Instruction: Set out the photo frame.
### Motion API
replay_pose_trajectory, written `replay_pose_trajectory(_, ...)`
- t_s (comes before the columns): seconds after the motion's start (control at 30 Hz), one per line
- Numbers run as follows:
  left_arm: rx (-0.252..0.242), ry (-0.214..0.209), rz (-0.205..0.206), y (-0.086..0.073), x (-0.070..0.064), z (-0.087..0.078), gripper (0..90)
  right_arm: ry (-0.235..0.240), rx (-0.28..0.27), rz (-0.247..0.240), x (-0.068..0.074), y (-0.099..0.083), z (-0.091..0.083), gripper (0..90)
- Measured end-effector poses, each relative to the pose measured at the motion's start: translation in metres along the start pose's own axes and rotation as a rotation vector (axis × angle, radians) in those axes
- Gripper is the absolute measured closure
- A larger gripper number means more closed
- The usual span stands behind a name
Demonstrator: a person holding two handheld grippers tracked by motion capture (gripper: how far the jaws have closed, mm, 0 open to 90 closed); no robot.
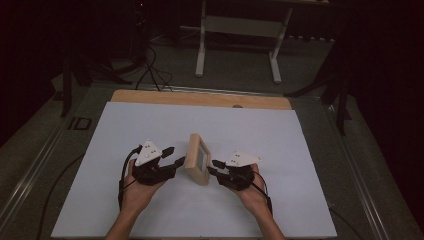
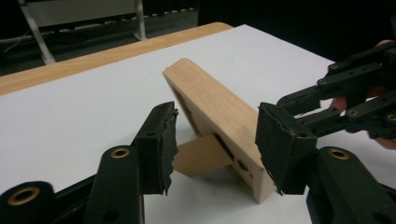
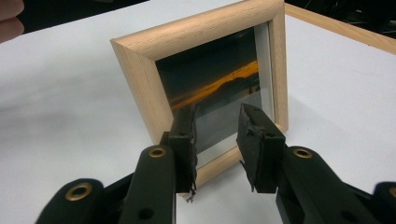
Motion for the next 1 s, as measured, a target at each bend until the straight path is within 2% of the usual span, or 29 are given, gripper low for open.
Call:
replay_pose_trajectory(0.23, 0.012, 0.004, -0.005, 0.001, -0.008, 0.004, 35.0, -0.002, -0.005, 0.002, -0.001, 0.001, -0.002, 65.9)
replay_pose_trajectory(0.33, 0.022, 0.008, -0.004, 0.000, -0.012, 0.008, 33.1, -0.006, -0.013, 0.011, -0.004, 0.002, -0.004, 65.6)
replay_pose_trajectory(0.6, 0.047, 0.000, -0.001, -0.004, -0.020, 0.017, 29.8, -0.011, -0.019, 0.019, -0.007, 0.002, -0.006, 65.4)
replay_pose_trajectory(1.0, 0.098, 0.019, 0.005, -0.012, -0.024, 0.035, 27.7, -0.011, -0.034, 0.029, -0.008, 0.004, -0.011, 64.7)
Point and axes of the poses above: each handheld gripper's, and its own axes: z roughly forward along the jaws, y roughly out of its top, x roughly to its left, the point moved 8 cm from there along z, roughly forward along the jaws, and after that the axes turned 1 degree about -z, right-handed, at the moved point
